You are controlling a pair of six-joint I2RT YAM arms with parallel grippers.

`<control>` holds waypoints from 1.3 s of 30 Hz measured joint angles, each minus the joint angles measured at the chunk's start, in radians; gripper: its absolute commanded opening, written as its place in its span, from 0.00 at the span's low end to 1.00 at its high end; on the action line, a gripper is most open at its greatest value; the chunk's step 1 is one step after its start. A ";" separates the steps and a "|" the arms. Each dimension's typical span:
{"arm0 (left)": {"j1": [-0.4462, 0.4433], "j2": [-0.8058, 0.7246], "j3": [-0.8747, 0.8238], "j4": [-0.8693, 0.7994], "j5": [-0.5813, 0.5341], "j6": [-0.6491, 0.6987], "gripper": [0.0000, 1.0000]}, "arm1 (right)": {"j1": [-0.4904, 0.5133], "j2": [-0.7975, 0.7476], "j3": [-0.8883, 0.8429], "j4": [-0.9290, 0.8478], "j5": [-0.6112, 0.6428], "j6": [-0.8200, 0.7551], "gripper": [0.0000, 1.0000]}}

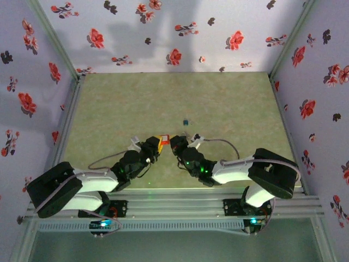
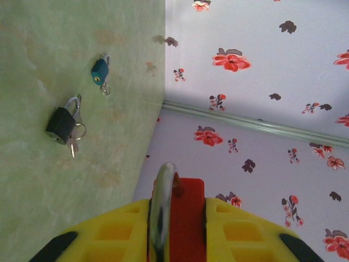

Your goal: Lock with the key

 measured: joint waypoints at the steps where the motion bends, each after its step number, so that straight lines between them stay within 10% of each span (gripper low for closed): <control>1: 0.000 -0.005 0.000 -0.005 0.000 0.002 0.00 | 0.001 -0.001 -0.001 0.000 0.000 0.002 0.00; 39: -0.002 -0.224 0.005 -0.267 -0.077 0.037 0.00 | -0.018 -0.074 -0.085 -0.100 0.111 0.026 0.00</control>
